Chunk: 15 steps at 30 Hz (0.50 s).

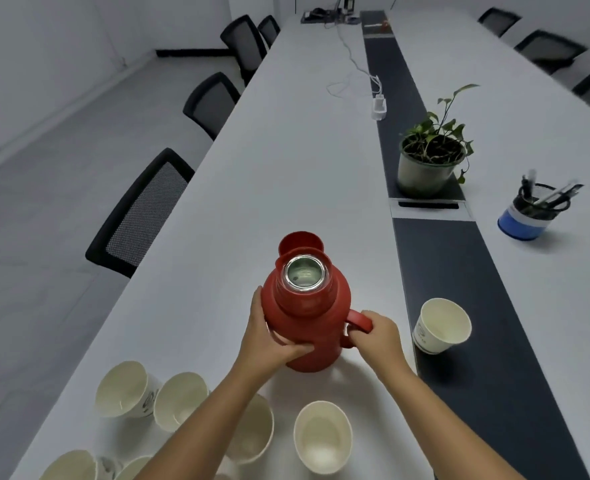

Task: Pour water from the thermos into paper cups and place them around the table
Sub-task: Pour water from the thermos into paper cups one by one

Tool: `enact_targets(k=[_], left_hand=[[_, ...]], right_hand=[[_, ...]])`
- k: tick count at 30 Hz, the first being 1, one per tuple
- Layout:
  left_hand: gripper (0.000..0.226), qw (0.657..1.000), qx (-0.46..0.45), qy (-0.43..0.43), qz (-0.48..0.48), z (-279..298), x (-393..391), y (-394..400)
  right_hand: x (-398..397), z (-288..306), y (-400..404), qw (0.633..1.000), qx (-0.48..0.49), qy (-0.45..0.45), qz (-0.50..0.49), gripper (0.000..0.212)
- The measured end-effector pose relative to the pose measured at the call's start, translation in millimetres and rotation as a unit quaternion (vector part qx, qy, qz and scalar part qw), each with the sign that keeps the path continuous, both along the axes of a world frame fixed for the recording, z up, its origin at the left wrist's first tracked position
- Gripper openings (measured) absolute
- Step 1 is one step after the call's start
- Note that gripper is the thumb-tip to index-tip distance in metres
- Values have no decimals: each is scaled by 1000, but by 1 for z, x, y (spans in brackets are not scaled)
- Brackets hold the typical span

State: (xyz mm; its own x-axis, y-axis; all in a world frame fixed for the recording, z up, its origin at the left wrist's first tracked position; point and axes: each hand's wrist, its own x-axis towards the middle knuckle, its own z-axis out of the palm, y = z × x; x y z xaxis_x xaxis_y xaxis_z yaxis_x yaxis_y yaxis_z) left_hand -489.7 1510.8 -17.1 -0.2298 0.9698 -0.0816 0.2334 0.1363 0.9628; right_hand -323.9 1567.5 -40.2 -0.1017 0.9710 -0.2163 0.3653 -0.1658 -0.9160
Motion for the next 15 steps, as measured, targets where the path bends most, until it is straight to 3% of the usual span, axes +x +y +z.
enact_targets(k=[4,11,15], left_hand=[[87,1000,11,-14,18,0,-2,5],[84,997,51,-38,52,32,8,-19],[90,992,86,-51,73,57,25,-46]], right_hand=[[-11,-1,6,994,21,69,-77,20],[-5,36,-10,992,66,91,-65,19],[14,71,-36,983,157,90,-43,27]])
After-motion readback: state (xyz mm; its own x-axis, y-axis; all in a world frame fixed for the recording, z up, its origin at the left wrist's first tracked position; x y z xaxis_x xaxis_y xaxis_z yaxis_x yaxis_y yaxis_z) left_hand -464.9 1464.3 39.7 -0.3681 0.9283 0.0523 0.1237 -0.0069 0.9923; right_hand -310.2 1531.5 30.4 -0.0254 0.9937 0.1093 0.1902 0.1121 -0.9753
